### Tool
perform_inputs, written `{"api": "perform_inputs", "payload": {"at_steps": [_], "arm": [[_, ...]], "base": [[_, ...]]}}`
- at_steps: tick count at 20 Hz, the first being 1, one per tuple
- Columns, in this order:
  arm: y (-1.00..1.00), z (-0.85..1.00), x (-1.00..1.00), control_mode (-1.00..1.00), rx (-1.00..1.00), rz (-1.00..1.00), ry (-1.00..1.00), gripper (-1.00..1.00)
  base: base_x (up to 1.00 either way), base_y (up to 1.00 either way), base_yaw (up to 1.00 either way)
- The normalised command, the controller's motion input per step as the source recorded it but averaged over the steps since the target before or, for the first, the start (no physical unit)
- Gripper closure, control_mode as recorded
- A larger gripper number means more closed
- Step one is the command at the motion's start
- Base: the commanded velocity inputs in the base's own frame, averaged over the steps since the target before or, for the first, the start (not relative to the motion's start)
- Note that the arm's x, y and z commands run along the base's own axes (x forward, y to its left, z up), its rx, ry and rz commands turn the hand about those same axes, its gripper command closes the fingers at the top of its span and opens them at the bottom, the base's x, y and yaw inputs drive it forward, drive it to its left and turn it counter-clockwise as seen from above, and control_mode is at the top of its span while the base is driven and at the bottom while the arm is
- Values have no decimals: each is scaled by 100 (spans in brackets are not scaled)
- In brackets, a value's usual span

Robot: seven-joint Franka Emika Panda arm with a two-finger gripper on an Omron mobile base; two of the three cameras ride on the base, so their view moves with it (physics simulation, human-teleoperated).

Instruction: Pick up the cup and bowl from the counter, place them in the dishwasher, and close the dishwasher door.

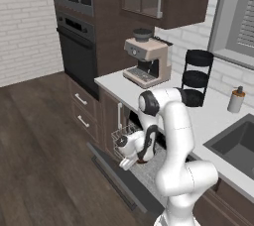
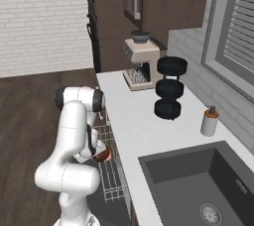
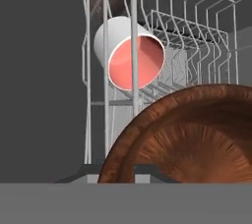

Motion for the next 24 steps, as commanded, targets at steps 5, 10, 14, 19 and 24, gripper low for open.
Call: {"api": "perform_inputs", "payload": {"at_steps": [5,10,14,19,24], "arm": [[-42,-16,28,-100,-1,0,3,100],[-21,-3,-17,-100,0,0,-4,100],[2,38,-67,-100,0,0,-11,100],[-38,53,-18,-100,0,0,-3,100],[-32,-4,16,-100,-5,0,0,100]], "base": [[0,0,0],[0,0,0],[0,0,0],[0,0,0],[0,0,0]]}}
